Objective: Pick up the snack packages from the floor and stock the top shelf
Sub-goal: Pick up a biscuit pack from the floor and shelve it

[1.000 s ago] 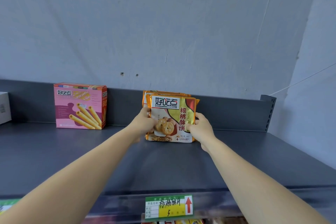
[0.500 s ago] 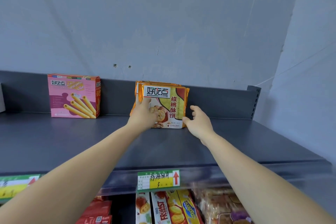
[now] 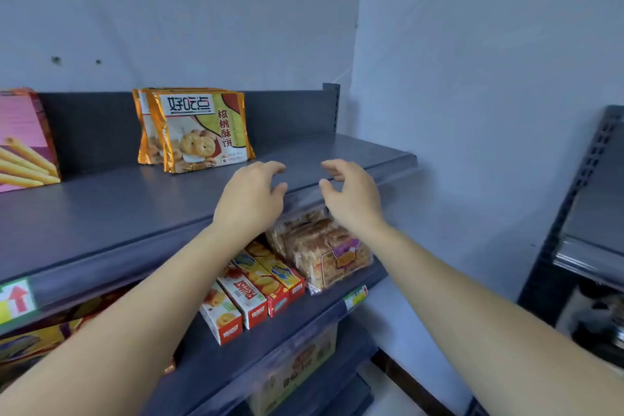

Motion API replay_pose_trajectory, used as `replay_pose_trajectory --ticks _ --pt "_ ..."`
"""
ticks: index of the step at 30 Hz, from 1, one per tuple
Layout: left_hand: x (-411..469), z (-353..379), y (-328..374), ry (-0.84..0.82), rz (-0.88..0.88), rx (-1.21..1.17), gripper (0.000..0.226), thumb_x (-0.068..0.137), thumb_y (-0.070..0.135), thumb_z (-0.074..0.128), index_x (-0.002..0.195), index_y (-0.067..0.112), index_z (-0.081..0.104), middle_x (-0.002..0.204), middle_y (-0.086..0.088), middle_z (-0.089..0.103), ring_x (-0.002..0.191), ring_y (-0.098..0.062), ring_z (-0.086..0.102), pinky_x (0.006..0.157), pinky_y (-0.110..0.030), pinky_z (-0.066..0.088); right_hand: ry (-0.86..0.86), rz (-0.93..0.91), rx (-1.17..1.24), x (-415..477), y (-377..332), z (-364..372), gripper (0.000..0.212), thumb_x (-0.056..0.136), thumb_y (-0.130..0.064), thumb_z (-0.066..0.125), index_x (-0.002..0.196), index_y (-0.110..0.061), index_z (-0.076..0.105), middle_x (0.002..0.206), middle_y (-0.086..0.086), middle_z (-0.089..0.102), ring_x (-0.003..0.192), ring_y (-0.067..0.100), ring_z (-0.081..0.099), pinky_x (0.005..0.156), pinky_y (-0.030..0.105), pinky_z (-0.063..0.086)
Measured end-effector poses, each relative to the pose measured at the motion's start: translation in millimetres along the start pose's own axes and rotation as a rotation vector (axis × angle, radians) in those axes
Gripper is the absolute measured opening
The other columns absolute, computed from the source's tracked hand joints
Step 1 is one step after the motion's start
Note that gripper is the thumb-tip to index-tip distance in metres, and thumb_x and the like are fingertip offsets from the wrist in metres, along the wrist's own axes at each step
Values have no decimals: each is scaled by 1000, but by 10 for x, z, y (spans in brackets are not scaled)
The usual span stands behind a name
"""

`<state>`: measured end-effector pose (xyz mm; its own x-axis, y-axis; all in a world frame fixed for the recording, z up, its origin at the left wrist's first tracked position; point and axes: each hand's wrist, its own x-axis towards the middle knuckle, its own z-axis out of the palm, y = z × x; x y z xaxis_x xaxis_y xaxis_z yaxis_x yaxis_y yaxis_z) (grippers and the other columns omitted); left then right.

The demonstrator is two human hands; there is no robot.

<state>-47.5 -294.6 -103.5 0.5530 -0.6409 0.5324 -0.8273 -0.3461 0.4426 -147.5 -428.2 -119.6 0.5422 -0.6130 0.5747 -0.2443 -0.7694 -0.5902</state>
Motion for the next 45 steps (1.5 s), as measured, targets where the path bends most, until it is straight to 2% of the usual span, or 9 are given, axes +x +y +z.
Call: replay_pose_trajectory --ticks 8,12,17,23,26,34,39,45 --pt "-880 347 606 -140 206 -56 37 91 19 54 127 14 57 121 -10 62 114 -32 53 94 -41 44 100 215 -194 -1320 242 -884 34 90 -17 57 124 -17 60 123 3 60 114 20 56 98 34 44" --pt "-1320 544 1032 -236 339 -106 35 88 14 57 122 6 61 116 -17 64 110 -37 55 94 -41 43 149 321 -294 -2015 363 -1395 34 91 -16 56 125 -17 60 120 4 60 112 20 56 94 33 44" --pt "-2060 766 1731 -388 438 -197 40 93 17 54 132 7 54 124 -18 60 117 -37 51 97 -44 42 196 445 -445 -3033 467 -2126 35 90 -13 54 124 -14 61 115 7 61 110 22 55 92 32 42" --pt "-3135 847 2600 -541 549 -290 40 96 20 48 136 14 50 130 -11 56 121 -32 47 93 -41 43 236 651 -623 -4454 401 -3030 37 92 -14 52 127 -18 60 125 5 60 117 23 54 94 37 46" --pt "-3794 796 2985 -634 606 -336 42 97 21 47 139 14 47 134 -9 54 124 -30 45 97 -42 43 259 743 -656 -5271 232 -3420 36 92 -13 52 127 -16 59 126 6 58 118 22 52 93 34 45" --pt "-5427 719 3840 -815 849 -361 40 96 23 50 135 14 51 125 -9 59 118 -31 50 94 -44 45 390 1022 -757 -7190 -191 -4182 38 85 -8 54 120 -16 64 117 6 62 110 25 56 83 35 47" --pt "-6161 749 4291 -895 974 -363 35 96 23 50 128 12 56 113 -8 61 109 -30 53 86 -45 49 439 1189 -789 -8041 -330 -4585 41 84 -7 53 123 -16 63 123 7 61 112 26 56 87 32 45" --pt "-6869 1008 4961 -969 1119 -366 32 96 22 50 124 10 57 122 -9 61 116 -30 51 92 -45 46 517 1329 -817 -8795 -184 -5008 38 84 -8 53 119 -19 65 116 7 62 106 25 58 84 35 50"
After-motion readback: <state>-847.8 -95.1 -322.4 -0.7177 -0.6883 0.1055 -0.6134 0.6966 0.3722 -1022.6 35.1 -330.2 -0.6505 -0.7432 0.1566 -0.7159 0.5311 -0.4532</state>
